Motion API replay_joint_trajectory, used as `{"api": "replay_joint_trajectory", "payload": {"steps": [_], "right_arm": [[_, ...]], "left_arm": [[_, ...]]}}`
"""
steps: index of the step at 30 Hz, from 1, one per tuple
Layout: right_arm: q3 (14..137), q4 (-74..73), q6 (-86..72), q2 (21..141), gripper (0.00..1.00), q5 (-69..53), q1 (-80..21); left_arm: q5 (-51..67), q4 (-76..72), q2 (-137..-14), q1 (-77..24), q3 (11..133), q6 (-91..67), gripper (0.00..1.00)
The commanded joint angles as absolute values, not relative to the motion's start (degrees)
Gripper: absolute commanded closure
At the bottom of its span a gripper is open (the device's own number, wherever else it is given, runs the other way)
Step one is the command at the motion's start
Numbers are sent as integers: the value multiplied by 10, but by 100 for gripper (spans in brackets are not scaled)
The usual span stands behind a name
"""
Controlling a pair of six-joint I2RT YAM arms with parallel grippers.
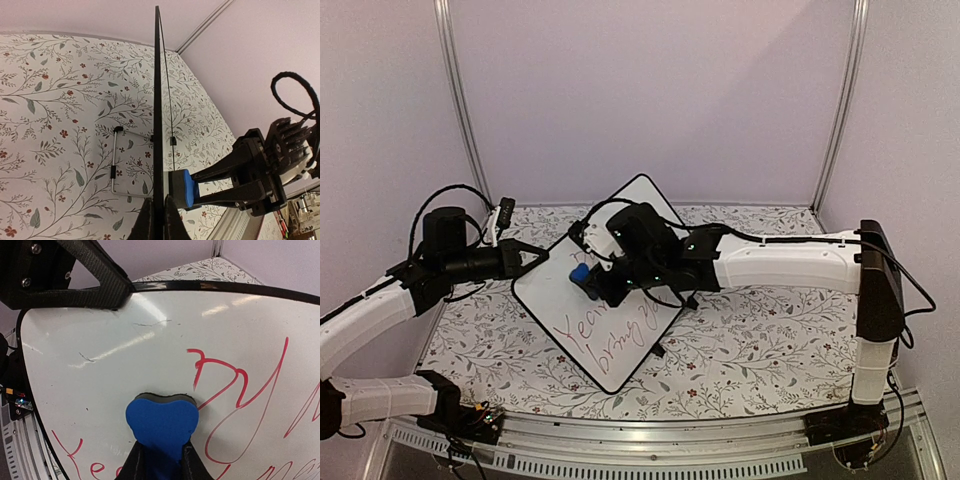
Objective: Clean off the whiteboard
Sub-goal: Erase the whiteboard at the center of the board.
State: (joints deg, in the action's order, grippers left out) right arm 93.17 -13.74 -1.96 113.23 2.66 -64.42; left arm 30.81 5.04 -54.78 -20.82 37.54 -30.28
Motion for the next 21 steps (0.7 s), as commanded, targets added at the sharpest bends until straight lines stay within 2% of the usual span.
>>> {"api": "replay_joint_trajectory", "payload": {"steps": [1,11,21], "right_arm": [[978,-206,-27,1158,98,53,-635],[1098,-264,-29,1210,98,69,-626],[1162,-285,-26,1239,98,66,-621]], "left_arm": [[361,9,-547,-220,381,-291,100],[362,9,-546,-219,381,-291,100],[363,10,-544,-219,381,-291,100]]}}
